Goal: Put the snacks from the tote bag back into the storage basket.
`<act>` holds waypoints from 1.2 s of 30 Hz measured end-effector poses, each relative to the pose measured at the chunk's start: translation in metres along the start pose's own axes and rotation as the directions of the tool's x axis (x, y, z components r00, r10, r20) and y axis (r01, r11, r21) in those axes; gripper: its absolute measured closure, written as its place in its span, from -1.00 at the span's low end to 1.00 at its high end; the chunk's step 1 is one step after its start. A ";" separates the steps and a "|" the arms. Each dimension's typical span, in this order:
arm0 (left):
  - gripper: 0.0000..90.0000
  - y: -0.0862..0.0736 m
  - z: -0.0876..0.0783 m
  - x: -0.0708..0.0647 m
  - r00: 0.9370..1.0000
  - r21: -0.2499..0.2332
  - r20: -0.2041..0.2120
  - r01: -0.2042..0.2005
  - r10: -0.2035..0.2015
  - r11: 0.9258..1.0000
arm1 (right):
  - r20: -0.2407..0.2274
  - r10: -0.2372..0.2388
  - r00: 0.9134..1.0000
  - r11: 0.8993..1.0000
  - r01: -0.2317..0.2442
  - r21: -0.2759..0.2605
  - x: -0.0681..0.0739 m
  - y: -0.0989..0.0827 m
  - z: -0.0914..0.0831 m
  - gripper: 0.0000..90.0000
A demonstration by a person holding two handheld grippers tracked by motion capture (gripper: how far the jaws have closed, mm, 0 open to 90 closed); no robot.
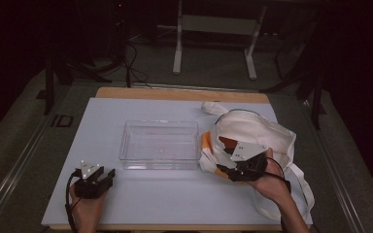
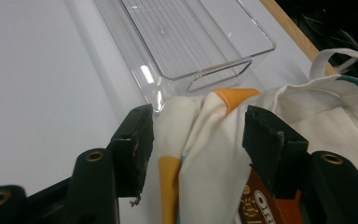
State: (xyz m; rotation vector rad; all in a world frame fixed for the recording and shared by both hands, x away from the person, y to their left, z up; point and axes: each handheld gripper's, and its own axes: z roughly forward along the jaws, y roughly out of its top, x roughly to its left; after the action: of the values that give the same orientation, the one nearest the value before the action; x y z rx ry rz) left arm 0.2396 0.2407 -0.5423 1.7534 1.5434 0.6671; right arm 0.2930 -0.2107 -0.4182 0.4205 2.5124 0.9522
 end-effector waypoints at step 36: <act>0.22 0.000 0.000 0.000 1.000 0.003 0.003 0.001 -0.001 1.000 | -0.022 -0.020 1.000 0.996 0.022 0.085 -0.031 -0.005 0.000 -0.07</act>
State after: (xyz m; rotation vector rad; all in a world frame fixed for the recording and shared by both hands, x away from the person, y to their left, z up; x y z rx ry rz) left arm 0.2401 0.2408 -0.5425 1.7554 1.5438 0.6620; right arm 0.3189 -0.2275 -0.4130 0.4113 2.5783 0.8479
